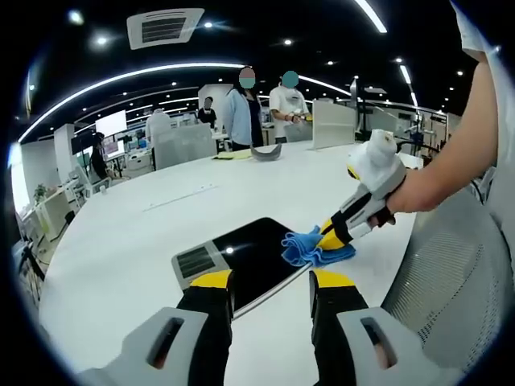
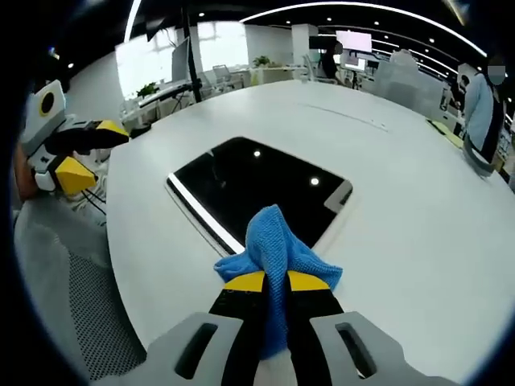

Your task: Wipe the mirror surface with the cleaning cloth until all visible marks leave the cleaned area.

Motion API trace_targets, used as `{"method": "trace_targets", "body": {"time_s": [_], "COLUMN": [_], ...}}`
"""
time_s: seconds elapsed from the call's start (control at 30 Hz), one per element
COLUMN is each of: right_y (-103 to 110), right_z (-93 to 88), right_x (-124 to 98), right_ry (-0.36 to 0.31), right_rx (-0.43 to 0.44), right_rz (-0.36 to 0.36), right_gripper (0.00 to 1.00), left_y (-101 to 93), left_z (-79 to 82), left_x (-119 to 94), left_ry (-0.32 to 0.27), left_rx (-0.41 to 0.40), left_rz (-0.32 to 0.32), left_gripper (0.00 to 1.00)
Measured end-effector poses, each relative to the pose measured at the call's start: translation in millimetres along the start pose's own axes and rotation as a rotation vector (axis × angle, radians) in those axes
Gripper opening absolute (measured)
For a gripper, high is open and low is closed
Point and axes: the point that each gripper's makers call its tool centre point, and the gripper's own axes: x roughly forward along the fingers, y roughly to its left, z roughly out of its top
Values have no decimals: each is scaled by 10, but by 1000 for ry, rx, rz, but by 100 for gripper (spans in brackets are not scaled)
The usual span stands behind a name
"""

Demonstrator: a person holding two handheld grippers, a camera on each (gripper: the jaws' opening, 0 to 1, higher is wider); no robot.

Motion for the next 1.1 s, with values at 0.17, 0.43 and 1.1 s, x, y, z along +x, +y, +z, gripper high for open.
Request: {"method": "trace_targets", "body": {"time_s": [0.17, 0.43, 1.1], "right_y": [-16, -22, -71], "right_z": [2, 6, 40], "right_x": [2, 4, 39], "right_ry": [-5, -11, -9], "right_rx": [11, 12, 5], "right_rz": [-22, -25, -27], "right_gripper": [4, 4, 4], "left_y": [0, -8, 1], "left_z": [-3, -7, -2], "left_x": [1, 6, 4], "left_ry": [1, 3, 0], "left_rx": [-2, -2, -5], "left_rz": [0, -4, 0], "left_gripper": [36, 36, 36]}}
